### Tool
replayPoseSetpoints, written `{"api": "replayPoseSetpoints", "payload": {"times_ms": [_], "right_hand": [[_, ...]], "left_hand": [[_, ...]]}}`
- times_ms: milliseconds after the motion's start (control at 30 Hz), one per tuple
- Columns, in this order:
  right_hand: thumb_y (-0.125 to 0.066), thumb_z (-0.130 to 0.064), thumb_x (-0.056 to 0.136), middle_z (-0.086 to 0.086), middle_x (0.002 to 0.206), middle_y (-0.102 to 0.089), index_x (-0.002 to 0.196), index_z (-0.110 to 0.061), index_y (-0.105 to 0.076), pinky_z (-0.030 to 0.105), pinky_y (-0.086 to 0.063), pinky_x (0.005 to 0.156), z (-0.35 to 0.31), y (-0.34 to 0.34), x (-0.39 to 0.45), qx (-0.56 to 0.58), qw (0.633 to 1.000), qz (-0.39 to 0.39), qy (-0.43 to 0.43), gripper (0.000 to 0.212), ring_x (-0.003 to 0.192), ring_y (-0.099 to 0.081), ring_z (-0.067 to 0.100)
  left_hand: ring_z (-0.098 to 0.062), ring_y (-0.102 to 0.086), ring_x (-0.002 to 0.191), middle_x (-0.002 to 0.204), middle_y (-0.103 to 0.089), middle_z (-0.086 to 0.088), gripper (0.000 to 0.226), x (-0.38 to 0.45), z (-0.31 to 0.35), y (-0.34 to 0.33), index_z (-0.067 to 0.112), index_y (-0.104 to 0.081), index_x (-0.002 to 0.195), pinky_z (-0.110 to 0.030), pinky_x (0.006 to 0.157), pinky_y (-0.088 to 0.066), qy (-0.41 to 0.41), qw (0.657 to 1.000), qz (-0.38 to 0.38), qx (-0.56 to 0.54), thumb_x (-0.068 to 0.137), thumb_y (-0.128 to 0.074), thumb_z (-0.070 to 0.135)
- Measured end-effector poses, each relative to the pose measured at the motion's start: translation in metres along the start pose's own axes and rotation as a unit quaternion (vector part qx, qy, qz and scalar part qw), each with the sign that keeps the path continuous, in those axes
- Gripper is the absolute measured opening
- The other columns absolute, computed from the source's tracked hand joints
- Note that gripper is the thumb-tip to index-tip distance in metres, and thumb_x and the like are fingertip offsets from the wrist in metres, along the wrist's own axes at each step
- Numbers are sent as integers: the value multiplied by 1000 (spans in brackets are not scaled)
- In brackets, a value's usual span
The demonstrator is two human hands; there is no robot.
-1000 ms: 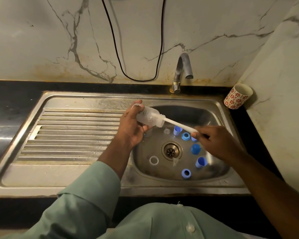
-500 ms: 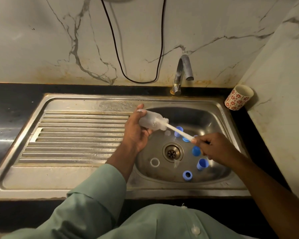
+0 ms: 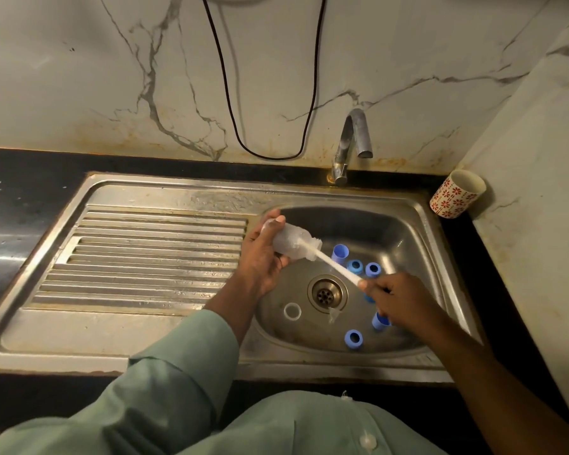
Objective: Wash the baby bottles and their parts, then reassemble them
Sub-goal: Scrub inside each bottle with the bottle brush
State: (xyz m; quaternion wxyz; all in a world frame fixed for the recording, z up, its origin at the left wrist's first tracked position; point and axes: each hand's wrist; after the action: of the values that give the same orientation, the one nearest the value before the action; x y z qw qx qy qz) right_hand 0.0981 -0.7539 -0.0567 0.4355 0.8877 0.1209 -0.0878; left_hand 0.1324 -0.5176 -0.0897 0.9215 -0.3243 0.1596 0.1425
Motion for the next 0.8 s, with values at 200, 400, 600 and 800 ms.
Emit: {"api": "replayPoseSetpoints", "payload": {"times_ms": [200, 400, 600, 800], "right_hand": [[-59, -42, 91, -3, 41, -50, 72, -4, -66, 16, -37, 37, -2, 32, 1, -47, 989, -135, 22, 43, 33, -45, 5], [-61, -33, 93, -3, 48, -54, 82, -23, -71, 19, -35, 38, -6, 25, 9, 86, 993, -77, -17, 18, 37, -43, 5], [-55, -38, 95, -6, 51, -49, 73, -23, -67, 10, -31, 39, -7, -14, -5, -56, 993, -100, 22, 29, 39, -42, 1], [-62, -36, 91, -1, 49, -53, 80, -21, -72, 23, -39, 39, -2, 19, -4, 134, 990, -52, 1, 21, 39, -46, 11]], "left_hand": [[-35, -55, 119, 135, -52, -11, 32, 1, -7, 4, 22, -68, 126, -51, 83, -60, 10, 998, -29, 55, 94, -65, 17], [-35, -56, 120, 134, -50, -9, 38, 5, -12, 15, 24, -65, 128, -46, 77, -60, -3, 999, -34, 1, 91, -69, 15], [-34, -57, 116, 131, -54, -13, 25, 8, -8, 17, 18, -72, 115, -43, 76, -60, 0, 1000, -2, 30, 92, -68, 12], [-40, -56, 120, 135, -45, -20, 59, 7, 1, 4, 17, -42, 141, -43, 70, -61, 34, 997, -33, -65, 90, -70, 26]]}}
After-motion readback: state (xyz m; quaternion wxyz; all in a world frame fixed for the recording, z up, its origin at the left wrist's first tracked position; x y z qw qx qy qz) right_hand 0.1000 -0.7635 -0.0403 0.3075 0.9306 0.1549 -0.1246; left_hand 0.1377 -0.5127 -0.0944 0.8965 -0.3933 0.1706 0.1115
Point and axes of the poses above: each hand's wrist, its own x-axis towards the middle knuckle, its own y-axis out of the back of the hand, z = x × y
